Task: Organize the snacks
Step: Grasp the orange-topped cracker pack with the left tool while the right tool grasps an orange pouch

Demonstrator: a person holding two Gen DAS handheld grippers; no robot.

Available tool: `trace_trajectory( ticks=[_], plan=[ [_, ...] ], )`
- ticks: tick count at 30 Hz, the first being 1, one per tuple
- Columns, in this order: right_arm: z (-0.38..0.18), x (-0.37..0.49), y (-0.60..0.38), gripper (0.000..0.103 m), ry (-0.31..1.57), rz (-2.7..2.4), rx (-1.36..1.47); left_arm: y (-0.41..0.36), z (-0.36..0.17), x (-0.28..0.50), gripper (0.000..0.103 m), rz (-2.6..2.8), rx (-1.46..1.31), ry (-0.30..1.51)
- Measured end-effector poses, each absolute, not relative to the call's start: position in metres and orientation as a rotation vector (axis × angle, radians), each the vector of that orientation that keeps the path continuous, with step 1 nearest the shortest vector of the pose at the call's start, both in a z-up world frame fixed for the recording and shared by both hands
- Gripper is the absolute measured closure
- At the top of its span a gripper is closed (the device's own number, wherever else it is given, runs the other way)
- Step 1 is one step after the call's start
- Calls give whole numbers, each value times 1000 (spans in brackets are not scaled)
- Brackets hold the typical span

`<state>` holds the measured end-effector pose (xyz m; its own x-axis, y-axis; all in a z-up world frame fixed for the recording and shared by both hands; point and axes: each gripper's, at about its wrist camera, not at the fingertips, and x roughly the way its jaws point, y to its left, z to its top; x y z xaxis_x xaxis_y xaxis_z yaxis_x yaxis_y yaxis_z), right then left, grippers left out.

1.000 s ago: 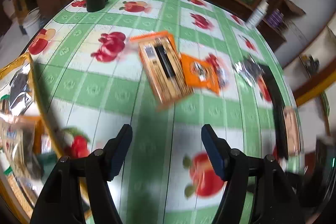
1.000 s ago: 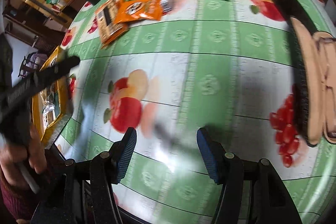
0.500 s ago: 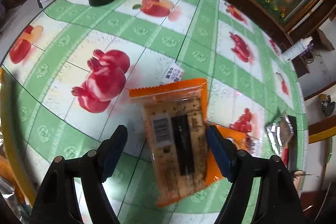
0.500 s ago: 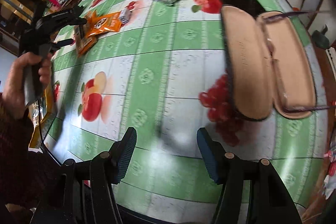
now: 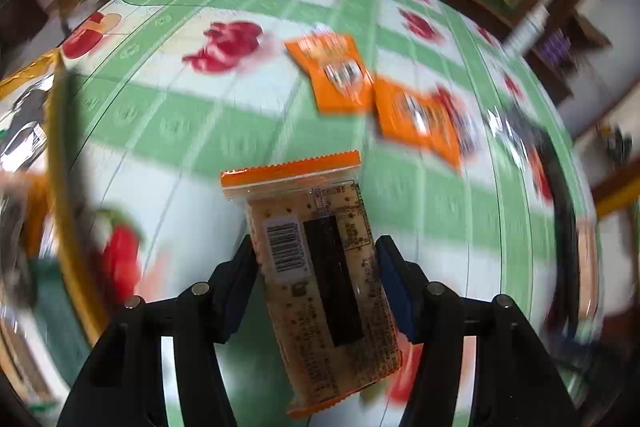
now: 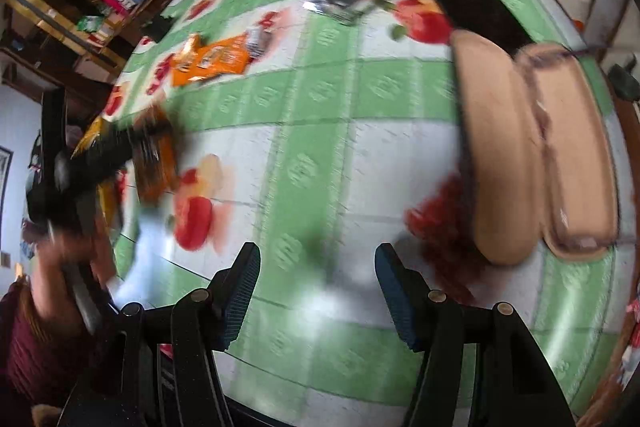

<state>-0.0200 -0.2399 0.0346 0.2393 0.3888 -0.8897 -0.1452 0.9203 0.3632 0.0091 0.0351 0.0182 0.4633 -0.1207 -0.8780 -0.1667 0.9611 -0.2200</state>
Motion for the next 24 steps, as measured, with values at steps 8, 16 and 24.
trace_trajectory(
  ticks=[8, 16, 24],
  plan=[
    [66, 35, -189, 39, 1194, 544, 186, 17, 17, -59, 44, 3, -141, 1086],
    [73, 120, -111, 31, 1178, 650, 113, 15, 16, -74, 44, -1, -120, 1087],
    [33, 192, -68, 31, 1212, 633, 55, 17, 16, -85, 44, 29, -136, 1089]
  ],
)
